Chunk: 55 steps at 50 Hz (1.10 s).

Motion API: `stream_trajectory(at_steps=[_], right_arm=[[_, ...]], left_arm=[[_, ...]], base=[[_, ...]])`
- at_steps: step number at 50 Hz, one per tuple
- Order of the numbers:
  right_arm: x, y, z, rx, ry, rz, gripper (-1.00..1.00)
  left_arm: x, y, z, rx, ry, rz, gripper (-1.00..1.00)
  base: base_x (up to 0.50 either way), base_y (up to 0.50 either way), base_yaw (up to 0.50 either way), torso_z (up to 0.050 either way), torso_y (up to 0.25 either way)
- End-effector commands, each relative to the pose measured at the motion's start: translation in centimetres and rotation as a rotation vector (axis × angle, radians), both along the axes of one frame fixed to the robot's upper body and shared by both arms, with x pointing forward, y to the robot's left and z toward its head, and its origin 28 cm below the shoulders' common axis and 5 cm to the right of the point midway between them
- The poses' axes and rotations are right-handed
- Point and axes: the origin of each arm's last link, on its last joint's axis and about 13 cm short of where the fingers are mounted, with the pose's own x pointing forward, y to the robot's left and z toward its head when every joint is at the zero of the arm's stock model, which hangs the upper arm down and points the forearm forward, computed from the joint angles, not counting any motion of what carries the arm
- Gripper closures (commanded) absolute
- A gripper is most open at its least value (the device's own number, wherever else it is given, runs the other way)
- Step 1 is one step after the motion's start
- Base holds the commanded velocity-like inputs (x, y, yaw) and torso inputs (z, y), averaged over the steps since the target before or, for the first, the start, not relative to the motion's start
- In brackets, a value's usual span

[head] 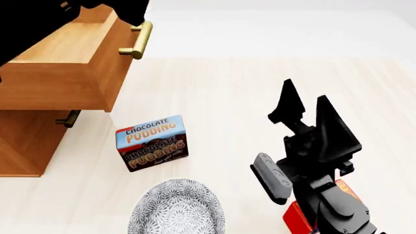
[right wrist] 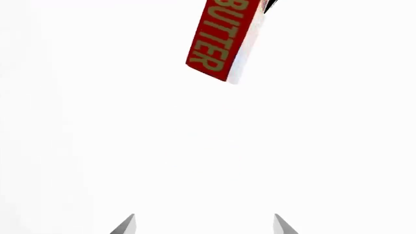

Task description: Put the butter at the front in the top drawer of the cabinet and close it.

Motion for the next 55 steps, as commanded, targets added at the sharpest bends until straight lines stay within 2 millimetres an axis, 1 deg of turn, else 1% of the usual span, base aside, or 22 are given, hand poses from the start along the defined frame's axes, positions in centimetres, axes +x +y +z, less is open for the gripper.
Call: stream_trajectory(at_steps=[1,8,14,19,28,35,44,50,55], right_arm=[[-0.8,0.0,0.1,0.142,0.166,-0.032,-1.0],[-1.2,0.0,0.9,0.294,0.278,-0.024,-1.0],[-1.2,0.1,1.2,0.346,0.304,-0.017,-1.0],[-1.4,0.2,1.4,0.442,0.386,-0.002,-1.0],[-1.7,0.2,1.8,0.547,0.521,0.011,-1.0],[-1.9,0.1,2.4,0.599,0.573,0.028,-1.0],[-2.0,0.1,2.4,0.627,0.589,0.041,-1.0],[-2.0,0.1,2.5,0.636,0.59,0.049,-1.0],[-2.1,0.1,2.4,0.639,0.596,0.051,-1.0]], left_arm=[[-1.2,0.9,-0.4,-0.036,-0.133,0.167,1.0],[-2.1,1.2,-1.1,-0.02,-0.211,0.256,1.0],[-2.7,1.6,-1.8,-0.01,-0.273,0.342,1.0],[-2.8,1.9,-2.3,-0.005,-0.314,0.426,1.0],[-1.7,2.7,-2.7,-0.009,-0.346,0.532,1.0],[-1.2,3.0,-2.8,-0.018,-0.354,0.568,1.0],[-0.8,3.3,-2.7,-0.017,-0.373,0.605,1.0],[-0.1,3.6,-2.8,-0.019,-0.36,0.636,1.0],[1.0,4.1,-2.9,-0.024,-0.34,0.674,1.0]], base=[[0.0,0.0,0.0,0.0,0.0],[0.0,0.0,0.0,0.0,0.0],[0.0,0.0,0.0,0.0,0.0],[0.0,0.0,0.0,0.0,0.0],[0.0,0.0,0.0,0.0,0.0],[0.0,0.0,0.0,0.0,0.0],[0.0,0.0,0.0,0.0,0.002],[0.0,0.0,0.0,0.0,0.0],[0.0,0.0,0.0,0.0,0.002]])
